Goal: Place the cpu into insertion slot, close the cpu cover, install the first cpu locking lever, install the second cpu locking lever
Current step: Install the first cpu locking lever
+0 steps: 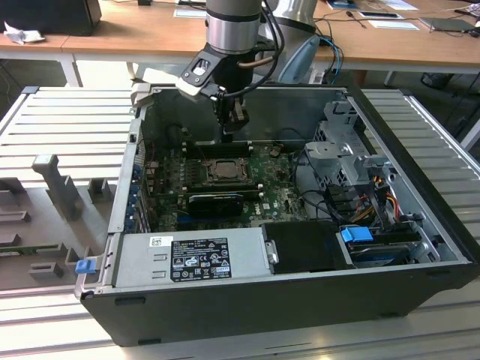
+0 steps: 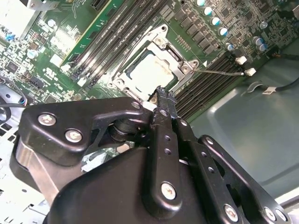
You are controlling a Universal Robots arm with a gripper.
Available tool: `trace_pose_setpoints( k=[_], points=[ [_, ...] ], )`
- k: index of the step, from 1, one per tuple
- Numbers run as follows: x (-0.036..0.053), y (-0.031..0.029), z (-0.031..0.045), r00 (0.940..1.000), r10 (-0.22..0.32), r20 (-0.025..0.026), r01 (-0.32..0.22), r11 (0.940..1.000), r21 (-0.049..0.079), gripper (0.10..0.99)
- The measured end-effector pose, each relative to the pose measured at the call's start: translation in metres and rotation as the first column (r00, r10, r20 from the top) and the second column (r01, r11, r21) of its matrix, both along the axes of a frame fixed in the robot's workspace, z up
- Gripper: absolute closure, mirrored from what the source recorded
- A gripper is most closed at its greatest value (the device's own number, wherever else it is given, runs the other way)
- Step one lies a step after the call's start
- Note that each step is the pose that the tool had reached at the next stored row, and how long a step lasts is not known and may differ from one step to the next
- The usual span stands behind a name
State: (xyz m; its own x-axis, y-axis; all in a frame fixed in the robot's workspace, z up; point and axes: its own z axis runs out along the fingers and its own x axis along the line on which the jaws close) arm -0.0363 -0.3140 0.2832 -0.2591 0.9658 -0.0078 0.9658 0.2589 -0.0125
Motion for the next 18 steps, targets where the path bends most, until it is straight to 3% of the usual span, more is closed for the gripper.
trace_pose_setpoints(
  k=[12, 18],
  points=[
    [0.0, 0.0, 0.0, 0.997, 0.078, 0.0, -0.078, 0.997, 0.0, 0.98],
    [0.0, 0.0, 0.0, 0.9921, 0.126, 0.0, -0.126, 0.9921, 0.0, 0.98]
  ],
)
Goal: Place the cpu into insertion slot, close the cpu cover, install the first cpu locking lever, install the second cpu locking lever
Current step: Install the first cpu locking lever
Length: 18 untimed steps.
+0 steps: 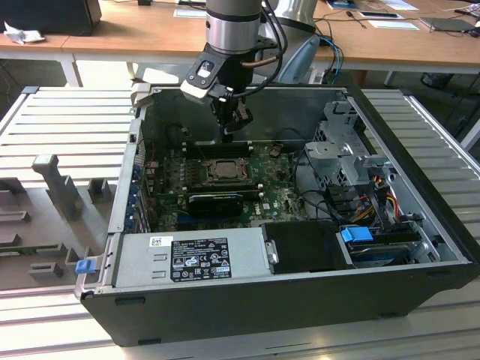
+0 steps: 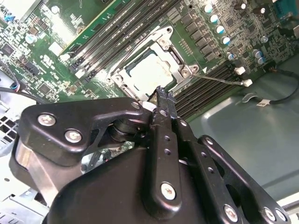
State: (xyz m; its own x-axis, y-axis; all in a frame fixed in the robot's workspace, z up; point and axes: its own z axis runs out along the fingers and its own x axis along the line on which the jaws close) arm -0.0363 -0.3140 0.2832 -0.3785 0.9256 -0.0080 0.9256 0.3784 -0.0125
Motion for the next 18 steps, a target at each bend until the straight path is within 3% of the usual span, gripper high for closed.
trace_pose_setpoints(
  k=[18],
  points=[
    [-0.0001, 0.0, 0.0, 0.9958, 0.091, 0.0, -0.091, 0.9958, -0.001, 0.98]
  ],
)
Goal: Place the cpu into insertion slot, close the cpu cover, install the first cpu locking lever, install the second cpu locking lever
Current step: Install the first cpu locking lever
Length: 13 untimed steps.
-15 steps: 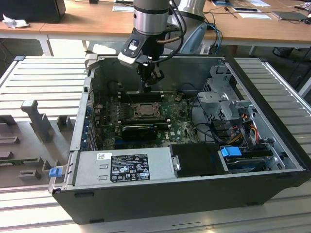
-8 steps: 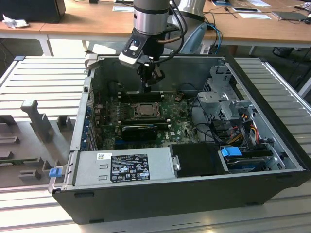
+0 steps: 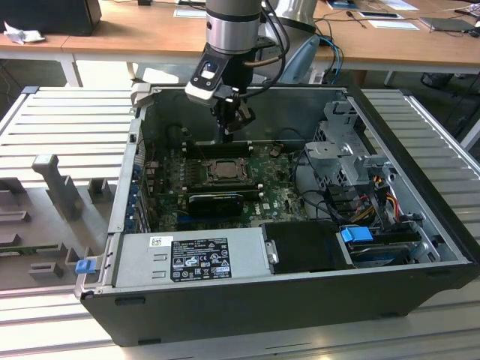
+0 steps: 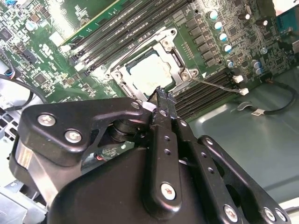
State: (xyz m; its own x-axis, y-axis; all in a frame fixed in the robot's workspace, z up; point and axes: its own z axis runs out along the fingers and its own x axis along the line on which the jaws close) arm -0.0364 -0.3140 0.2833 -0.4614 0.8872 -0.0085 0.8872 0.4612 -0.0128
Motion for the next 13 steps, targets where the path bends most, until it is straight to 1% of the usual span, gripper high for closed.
trace_pose_setpoints(
  k=[8, 10, 13],
  points=[
    [-0.0001, 0.0, 0.0, 0.9995, 0.03, 0.0, -0.03, 0.9995, 0.0, 0.98],
    [-0.0001, 0.0, 0.0, 0.999, 0.045, 0.0, -0.045, 0.999, 0.0, 0.98],
    [-0.0001, 0.0, 0.0, 0.9962, 0.087, 0.0, -0.087, 0.9962, 0.0, 0.98]
  ],
)
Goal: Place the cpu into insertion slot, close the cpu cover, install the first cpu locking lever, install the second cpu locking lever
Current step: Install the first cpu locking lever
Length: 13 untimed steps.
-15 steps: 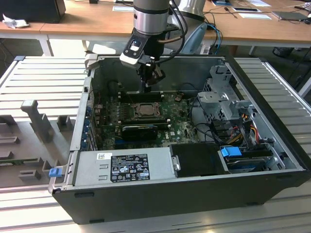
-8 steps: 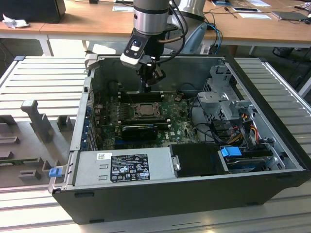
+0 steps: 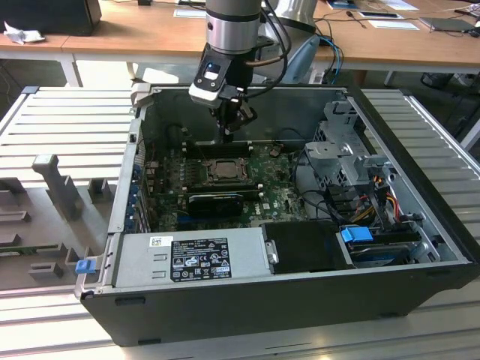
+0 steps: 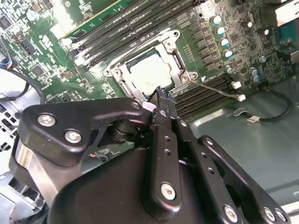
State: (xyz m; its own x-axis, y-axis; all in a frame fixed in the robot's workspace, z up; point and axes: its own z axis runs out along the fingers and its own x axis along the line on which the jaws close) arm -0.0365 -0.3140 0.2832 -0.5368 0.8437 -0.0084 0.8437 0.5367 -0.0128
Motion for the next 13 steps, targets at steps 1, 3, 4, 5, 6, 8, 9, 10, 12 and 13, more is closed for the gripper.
trace_pose_setpoints(
  k=[1, 3, 4, 5, 6, 8, 9, 10, 12, 13],
  points=[
    [0.0, 0.0, 0.0, 1.0, 0.01, 0.0, -0.01, 1.0, 0.0, 0.98],
    [0.0, 0.0, 0.0, 0.9992, 0.04, 0.0, -0.04, 0.9992, 0.0, 0.98],
    [0.0, 0.0, 0.0, 0.9987, 0.051, 0.0, -0.051, 0.9987, 0.0, 0.98],
    [0.0, 0.0, 0.0, 0.9981, 0.062, 0.0, -0.062, 0.9981, 0.0, 0.98],
    [0.0, 0.0, 0.0, 0.997, 0.077, 0.0, -0.077, 0.997, 0.0, 0.98],
    [0.0, 0.0, 0.0, 0.9926, 0.121, 0.0, -0.121, 0.9926, 0.0, 0.98],
    [0.0, 0.0, 0.0, 0.9904, 0.138, 0.0001, -0.138, 0.9904, 0.0, 0.98],
    [0.0, 0.0, 0.0, 0.9884, 0.152, 0.0, -0.152, 0.9884, 0.0, 0.98],
    [0.0, 0.0, -0.0001, 0.9755, 0.22, -0.0001, -0.22, 0.9755, 0.0, 0.98],
    [0.0, 0.0, -0.0001, 0.9691, 0.247, -0.0001, -0.247, 0.9691, 0.0, 0.98]
  ],
)
